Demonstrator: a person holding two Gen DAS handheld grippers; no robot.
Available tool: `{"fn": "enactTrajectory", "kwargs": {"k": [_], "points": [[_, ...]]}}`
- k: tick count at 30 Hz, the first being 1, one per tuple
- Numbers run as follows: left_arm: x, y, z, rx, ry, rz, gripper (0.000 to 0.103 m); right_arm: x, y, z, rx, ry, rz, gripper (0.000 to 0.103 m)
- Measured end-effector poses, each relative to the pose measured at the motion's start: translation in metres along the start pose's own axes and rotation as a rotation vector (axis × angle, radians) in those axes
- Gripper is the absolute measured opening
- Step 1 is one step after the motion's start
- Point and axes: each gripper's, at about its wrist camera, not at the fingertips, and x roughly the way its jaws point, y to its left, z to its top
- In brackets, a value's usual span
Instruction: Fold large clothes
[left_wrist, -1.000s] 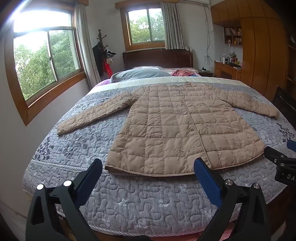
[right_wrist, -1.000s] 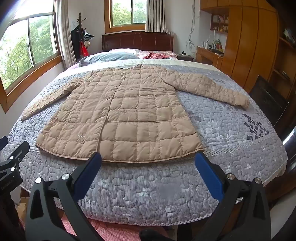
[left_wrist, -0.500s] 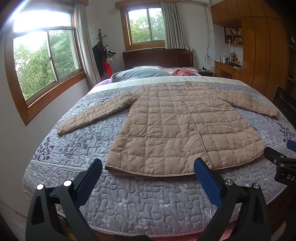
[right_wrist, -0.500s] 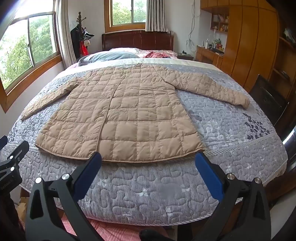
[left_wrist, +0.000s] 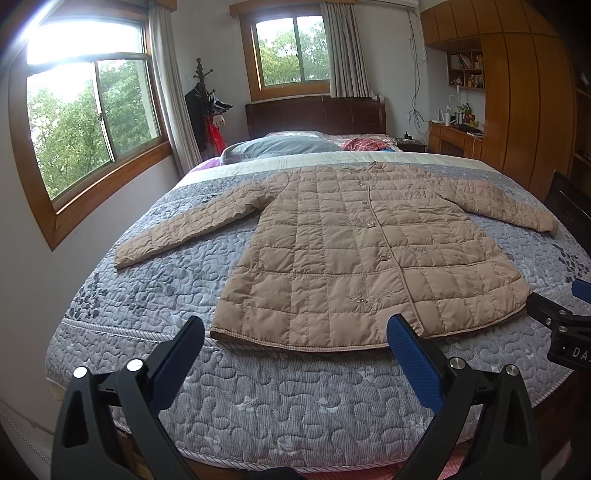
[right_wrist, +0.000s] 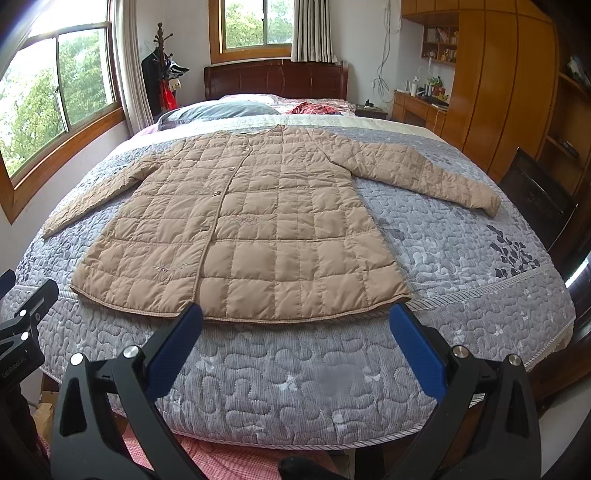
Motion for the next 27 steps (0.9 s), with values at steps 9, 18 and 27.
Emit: {"fn": "enactTrajectory", "kwargs": {"k": [9,18,27], "points": [[-0.0001,0.0,-0.0001,0.0,0.001,0.0,0.099,0.0015,-0.0011,-0.001,0.0,0.001,0.0,0.1],[0.0009,0.0026,-0.0024,0.0,-0.001,0.001,0.099,0.0011,-0.0006,-0.0008,0.0,0.001,0.0,0.1],[0.001,0.0031,-0.0031,0.001,0.0,0.001,0.099,0.0019,0.0003,-0.0006,-0.001,0.002,0.0,0.1]]}}
